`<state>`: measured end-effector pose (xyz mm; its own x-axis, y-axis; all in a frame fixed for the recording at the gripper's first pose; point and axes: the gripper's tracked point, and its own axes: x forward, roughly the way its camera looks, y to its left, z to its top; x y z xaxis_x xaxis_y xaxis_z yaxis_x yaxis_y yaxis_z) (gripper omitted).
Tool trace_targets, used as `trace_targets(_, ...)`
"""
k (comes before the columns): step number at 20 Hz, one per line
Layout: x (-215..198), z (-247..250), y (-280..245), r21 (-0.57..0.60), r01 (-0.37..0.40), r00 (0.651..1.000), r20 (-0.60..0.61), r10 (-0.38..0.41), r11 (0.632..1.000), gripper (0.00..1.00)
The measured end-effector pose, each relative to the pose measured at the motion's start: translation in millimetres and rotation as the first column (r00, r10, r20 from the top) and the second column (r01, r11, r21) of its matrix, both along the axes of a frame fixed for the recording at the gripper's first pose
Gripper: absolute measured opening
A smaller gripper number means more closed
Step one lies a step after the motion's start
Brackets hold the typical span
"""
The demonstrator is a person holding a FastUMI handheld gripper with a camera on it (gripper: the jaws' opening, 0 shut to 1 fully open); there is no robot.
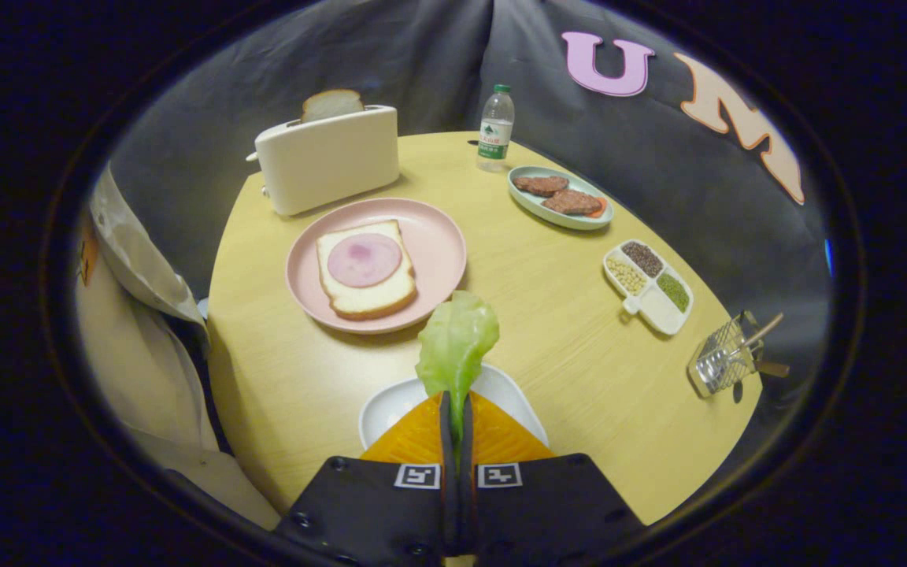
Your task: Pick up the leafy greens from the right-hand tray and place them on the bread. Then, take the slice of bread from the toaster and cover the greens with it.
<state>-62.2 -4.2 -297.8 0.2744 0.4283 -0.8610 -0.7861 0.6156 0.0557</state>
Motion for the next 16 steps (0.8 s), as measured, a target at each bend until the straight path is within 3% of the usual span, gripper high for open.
trace_targets(16,19.2,16.3,97.5,0.013,-0.144,0.989,0.036,0.143,0.990,0.03)
